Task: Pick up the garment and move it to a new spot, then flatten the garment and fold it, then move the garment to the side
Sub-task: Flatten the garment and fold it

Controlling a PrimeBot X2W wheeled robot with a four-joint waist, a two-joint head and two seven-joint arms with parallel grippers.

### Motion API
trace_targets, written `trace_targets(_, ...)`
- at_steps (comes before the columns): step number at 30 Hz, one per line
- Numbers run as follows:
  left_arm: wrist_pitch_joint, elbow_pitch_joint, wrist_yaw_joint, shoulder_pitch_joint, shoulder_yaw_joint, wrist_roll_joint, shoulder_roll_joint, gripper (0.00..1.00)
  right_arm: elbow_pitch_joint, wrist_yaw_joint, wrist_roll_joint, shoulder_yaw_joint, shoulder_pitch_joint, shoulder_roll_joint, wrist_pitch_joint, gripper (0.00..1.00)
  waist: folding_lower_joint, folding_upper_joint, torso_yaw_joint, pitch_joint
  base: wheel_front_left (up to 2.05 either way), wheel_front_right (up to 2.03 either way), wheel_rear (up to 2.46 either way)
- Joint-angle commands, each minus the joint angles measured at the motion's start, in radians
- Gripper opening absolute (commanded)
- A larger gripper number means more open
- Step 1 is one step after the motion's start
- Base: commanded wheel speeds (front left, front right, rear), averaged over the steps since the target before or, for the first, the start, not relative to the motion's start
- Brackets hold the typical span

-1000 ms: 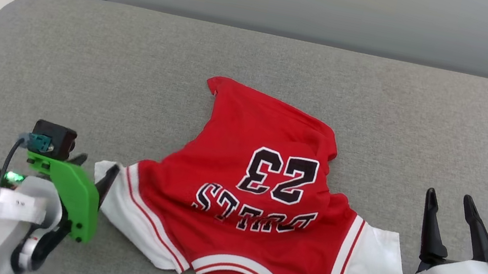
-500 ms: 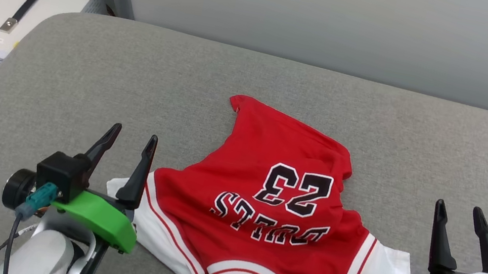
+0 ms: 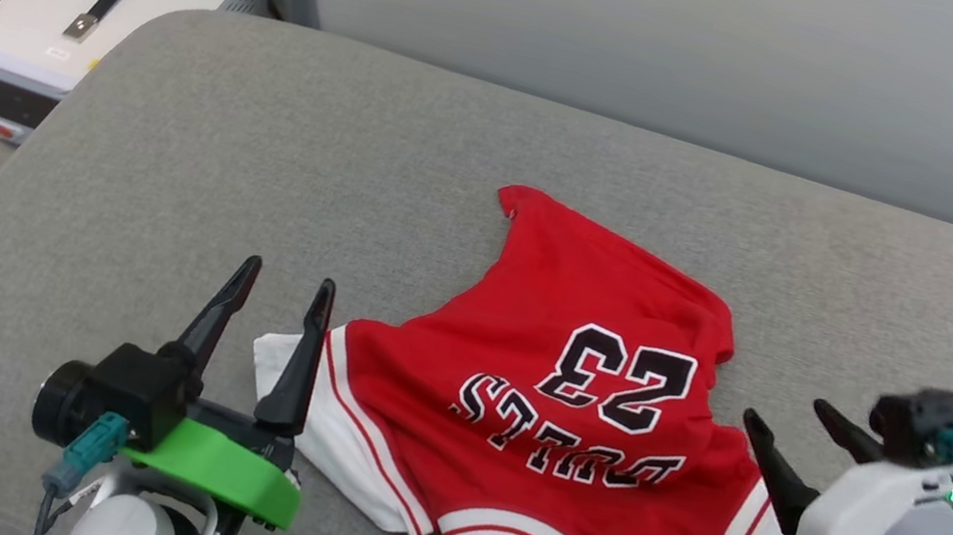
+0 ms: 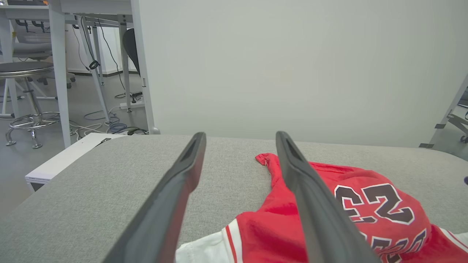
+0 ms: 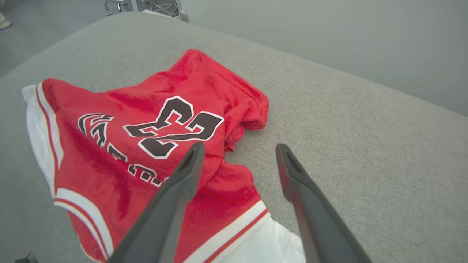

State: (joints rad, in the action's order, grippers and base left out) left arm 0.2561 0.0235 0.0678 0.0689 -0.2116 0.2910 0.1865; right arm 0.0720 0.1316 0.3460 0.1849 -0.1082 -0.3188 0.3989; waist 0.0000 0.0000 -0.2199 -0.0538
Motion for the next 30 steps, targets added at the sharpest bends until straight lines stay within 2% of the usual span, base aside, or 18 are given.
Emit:
trace_targets(1,0.006,0.0,0.014,0.005,0.008,-0.016,-0.016,1.0,0.011,-0.001,0.029,0.023,-0.033,-0.021,0.064,1.0,0.0,0.0,-0.033,-0.028,0.0,0.0,0.0)
trace_targets(3,0.006,0.003,0.028,0.011,0.016,-0.031,-0.037,1.0,0.018,-0.001,0.065,0.059,-0.064,-0.053,0.184,1.0,0.0,0.0,-0.054,-0.045,0.0,0.0,0.0)
trace_targets(6,0.006,0.009,0.043,0.017,0.026,-0.046,-0.063,1.0,0.006,-0.001,0.096,0.1,-0.109,-0.068,0.336,1.0,0.0,0.0,-0.085,-0.067,0.0,0.0,0.0)
trace_targets(11,0.006,0.017,0.057,0.033,0.03,-0.058,-0.089,1.0,-0.063,-0.001,0.096,0.135,-0.163,-0.06,0.487,1.0,0.0,0.0,-0.135,-0.103,0.0,0.0,0.0)
trace_targets(14,0.006,0.02,0.06,0.041,0.027,-0.06,-0.101,1.0,-0.122,-0.001,0.1,0.139,-0.193,-0.049,0.509,1.0,0.0,0.0,-0.164,-0.124,0.0,0.0,0.0)
trace_targets(16,0.006,0.024,0.062,0.052,0.015,-0.06,-0.113,1.0,-0.192,-0.001,0.08,0.151,-0.232,-0.059,0.481,1.0,0.0,0.0,-0.197,-0.152,0.0,0.0,0.0)
trace_targets(24,0.006,0.026,0.063,0.07,-0.014,-0.052,-0.125,1.0,-0.302,-0.001,0.085,0.182,-0.262,-0.088,0.446,1.0,0.0,0.0,-0.238,-0.198,0.0,0.0,0.0)
trace_targets(25,0.006,0.026,0.063,0.072,-0.017,-0.052,-0.125,1.0,-0.312,-0.001,0.085,0.187,-0.266,-0.095,0.445,0.47,0.0,0.0,-0.241,-0.2,0.0,0.0,0.0)
trace_targets(26,0.006,0.026,0.063,0.073,-0.018,-0.052,-0.126,1.0,-0.319,-0.001,0.084,0.186,-0.271,-0.101,0.44,0.0,0.0,0.0,-0.242,-0.202,0.0,0.0,0.0)
trace_targets(30,0.006,0.026,0.063,0.077,-0.019,-0.051,-0.128,1.0,-0.345,-0.001,0.074,0.161,-0.309,-0.136,0.403,0.0,0.0,0.0,-0.244,-0.204,0.0,0.0,0.0)
